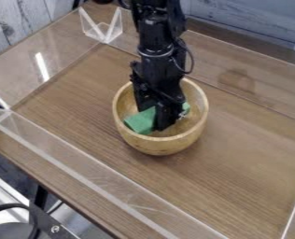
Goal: Put the green block in the brown bowl
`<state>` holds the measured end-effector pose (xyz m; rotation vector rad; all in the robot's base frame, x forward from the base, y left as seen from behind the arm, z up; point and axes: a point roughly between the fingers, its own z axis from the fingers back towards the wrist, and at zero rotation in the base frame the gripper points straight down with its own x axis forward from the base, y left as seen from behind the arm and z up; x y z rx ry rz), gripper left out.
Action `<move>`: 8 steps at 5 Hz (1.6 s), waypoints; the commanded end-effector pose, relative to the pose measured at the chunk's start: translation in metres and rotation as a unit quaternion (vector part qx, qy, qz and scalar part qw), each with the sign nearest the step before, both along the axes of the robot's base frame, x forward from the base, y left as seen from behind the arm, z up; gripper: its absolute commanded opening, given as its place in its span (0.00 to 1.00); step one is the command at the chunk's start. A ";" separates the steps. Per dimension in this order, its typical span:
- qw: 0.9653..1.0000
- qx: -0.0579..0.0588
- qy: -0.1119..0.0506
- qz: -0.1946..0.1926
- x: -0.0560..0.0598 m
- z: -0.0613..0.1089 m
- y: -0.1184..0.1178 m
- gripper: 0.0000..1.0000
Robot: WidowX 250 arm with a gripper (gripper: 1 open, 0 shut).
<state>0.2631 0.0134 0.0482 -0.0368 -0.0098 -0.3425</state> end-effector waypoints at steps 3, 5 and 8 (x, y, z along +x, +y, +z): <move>1.000 0.001 -0.023 -0.004 0.015 0.011 -0.004 0.00; 1.000 0.000 -0.022 -0.004 0.017 0.011 -0.006 0.00; 1.000 0.000 -0.017 -0.007 0.022 0.006 -0.011 0.00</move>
